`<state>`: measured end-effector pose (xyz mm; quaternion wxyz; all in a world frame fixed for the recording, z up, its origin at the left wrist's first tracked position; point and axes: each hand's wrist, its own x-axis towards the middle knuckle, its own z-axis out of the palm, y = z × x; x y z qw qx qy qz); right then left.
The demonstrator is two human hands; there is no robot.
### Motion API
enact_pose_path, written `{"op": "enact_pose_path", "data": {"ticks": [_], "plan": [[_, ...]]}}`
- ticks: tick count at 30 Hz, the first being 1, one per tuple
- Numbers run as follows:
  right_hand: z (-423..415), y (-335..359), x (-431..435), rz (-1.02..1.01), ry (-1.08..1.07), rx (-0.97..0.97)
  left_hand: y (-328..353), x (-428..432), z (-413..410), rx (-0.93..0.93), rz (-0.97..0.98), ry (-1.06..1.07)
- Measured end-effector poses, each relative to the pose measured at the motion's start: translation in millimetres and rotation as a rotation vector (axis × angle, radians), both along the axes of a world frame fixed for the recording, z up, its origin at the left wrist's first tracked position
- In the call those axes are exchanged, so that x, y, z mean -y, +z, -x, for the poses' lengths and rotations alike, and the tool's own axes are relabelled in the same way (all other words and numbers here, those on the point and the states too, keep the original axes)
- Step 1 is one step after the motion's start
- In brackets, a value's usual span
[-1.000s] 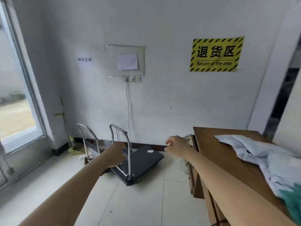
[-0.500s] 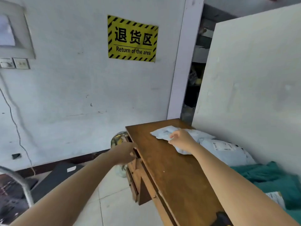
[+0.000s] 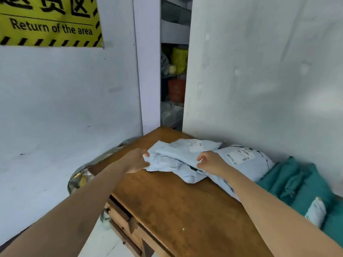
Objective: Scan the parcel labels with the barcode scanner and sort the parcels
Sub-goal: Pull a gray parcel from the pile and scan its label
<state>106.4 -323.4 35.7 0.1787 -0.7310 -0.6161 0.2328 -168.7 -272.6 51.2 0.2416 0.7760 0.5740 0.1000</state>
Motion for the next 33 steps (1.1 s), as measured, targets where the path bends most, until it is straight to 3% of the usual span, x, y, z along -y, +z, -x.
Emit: {"op": "enact_pose_path", "data": {"ticks": [4,9,16,25,28,33], "plan": [[-17.8,-24.7,-35.3,0.002,-0.235,-0.04,-35.8,-84.2,-31.5,0.057,0.05,-0.081],[-26.9,-63.1,-61.0,0.153,-0.452,-0.135,-70.7,-141.0,-64.8,0.126,0.188,-0.07],[-55.7,-107.8,-121.4,0.223,-0.729,-0.419,-118.3,-213.0,-94.7,0.501,0.531,0.332],[-58.0,-143.4,-167.3,0.289,-0.895,-0.572,-150.1,-276.7,-130.0,0.095,0.361,0.164],[-61.8,-149.0,-177.0,0.3,-0.976,-0.651,-164.9,-289.1,-144.8,0.177,0.504,0.148],[-58.2,-165.7,-187.4,0.218,-1.126,-0.861,-179.4,-308.5,-147.2,0.355,0.65,0.316]]}}
